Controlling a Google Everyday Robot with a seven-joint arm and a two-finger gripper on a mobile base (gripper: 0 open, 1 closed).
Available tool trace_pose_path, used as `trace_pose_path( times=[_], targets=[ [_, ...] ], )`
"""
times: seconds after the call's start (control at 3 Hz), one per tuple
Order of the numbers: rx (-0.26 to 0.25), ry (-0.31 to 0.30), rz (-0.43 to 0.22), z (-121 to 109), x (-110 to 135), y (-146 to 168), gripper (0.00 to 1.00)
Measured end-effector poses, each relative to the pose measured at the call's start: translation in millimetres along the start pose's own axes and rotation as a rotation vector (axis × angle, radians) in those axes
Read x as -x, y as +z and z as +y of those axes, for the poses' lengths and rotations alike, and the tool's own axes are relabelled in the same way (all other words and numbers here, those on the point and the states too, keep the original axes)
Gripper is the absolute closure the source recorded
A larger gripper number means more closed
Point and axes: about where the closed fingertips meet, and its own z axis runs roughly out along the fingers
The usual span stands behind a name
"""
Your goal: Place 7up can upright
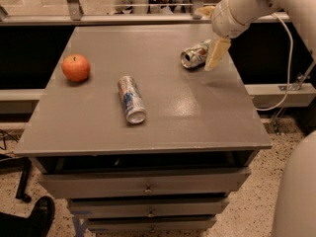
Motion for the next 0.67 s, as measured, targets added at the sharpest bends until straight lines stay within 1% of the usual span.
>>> trace_pose_path(
  times=[0.33,0.67],
  targets=[
    [0.035,-0.123,0.088,-4.3,-9.3,16.1,0.00],
    [0.102,-0.197,0.184,-9.3,-22.1,32.6,0.00]
  ],
)
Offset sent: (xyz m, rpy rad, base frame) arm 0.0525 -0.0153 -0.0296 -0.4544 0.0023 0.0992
